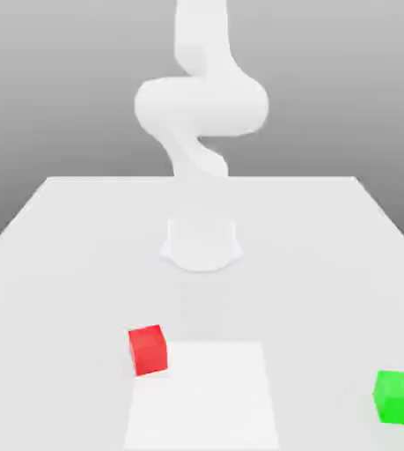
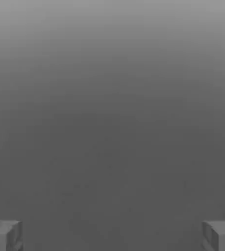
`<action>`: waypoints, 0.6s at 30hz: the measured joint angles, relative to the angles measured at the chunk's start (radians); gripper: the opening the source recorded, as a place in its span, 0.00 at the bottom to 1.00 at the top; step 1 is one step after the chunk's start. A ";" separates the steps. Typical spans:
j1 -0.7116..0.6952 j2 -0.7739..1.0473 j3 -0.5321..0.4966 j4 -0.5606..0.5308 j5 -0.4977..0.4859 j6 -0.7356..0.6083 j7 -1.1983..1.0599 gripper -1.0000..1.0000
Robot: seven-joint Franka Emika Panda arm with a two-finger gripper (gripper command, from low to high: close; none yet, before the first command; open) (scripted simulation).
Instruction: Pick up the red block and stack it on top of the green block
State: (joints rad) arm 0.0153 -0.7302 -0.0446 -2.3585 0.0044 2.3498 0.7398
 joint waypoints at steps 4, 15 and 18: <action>0.025 0.135 -0.075 -0.107 0.008 0.093 -0.114 0.50; 0.044 0.531 -0.216 -0.409 -0.004 0.360 -0.417 0.50; 0.029 0.666 -0.238 -0.485 -0.031 0.456 -0.486 0.50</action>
State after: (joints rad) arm 0.0445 -0.0643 -0.2830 -2.8430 -0.0264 2.8061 0.2537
